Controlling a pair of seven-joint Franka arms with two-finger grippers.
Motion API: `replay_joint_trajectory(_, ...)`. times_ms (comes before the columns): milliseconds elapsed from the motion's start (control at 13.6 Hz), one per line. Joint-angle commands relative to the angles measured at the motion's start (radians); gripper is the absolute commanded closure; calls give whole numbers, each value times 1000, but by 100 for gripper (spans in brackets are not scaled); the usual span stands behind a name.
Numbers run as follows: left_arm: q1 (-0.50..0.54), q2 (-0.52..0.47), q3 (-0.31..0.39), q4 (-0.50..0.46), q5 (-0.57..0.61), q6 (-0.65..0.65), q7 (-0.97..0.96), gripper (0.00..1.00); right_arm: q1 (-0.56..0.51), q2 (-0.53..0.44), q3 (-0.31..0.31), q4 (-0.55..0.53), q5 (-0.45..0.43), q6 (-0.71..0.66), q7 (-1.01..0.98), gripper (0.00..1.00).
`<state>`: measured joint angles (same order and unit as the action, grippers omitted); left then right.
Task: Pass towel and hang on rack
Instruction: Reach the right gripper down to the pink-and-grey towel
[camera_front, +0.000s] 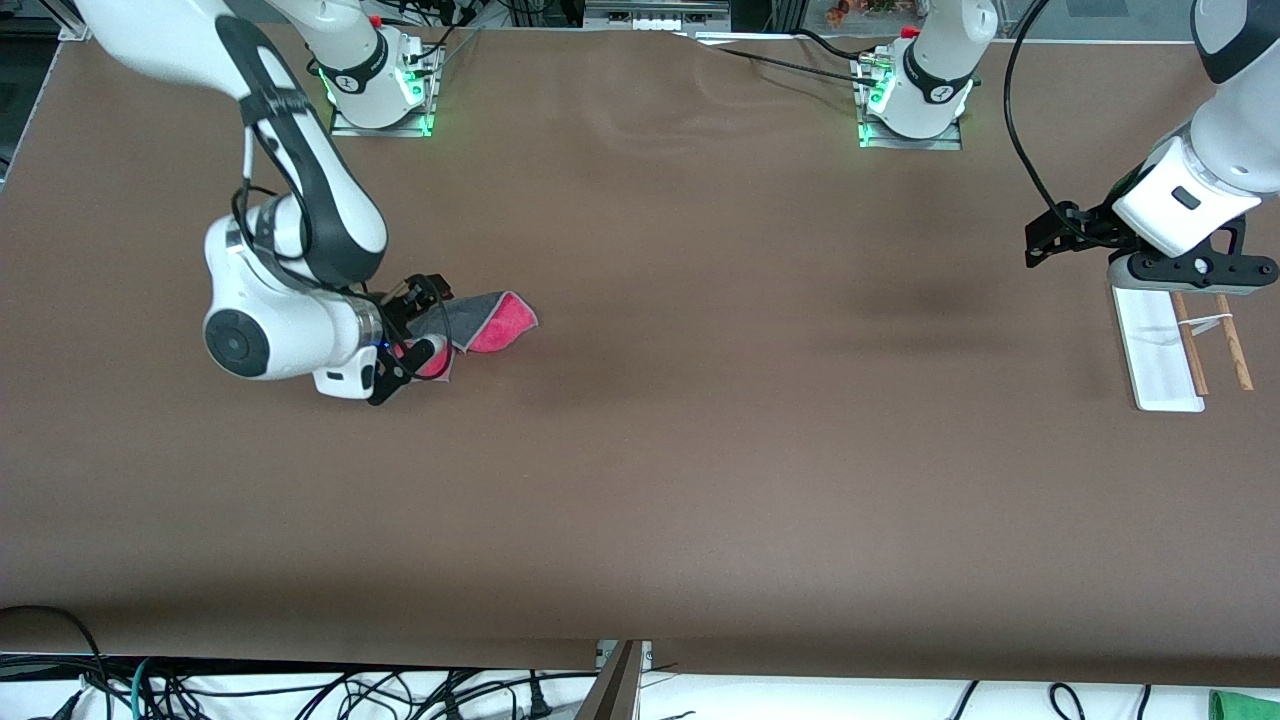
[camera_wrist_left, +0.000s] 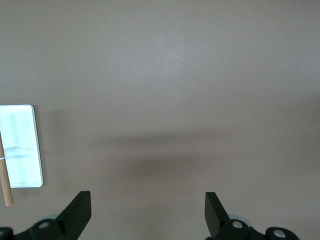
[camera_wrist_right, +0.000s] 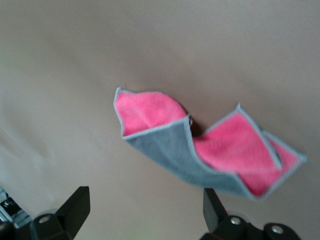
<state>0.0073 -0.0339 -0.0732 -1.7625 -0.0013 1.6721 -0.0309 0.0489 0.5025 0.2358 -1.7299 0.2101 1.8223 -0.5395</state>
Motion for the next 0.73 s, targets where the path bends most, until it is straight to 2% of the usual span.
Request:
replay_joint_trajectory(0, -1, 6, -3, 23, -3, -20, 0, 0, -7, 39, 5, 9, 23, 61, -106, 0)
replay_joint_trajectory(293, -1, 6, -5, 23, -3, -20, -1, 0, 3, 82, 5, 7, 23, 176, -155, 0)
replay_joint_trajectory(660, 0, 6, -5, 23, -3, -20, -3, 0, 25, 114, 5, -5, 25, 172, -151, 0)
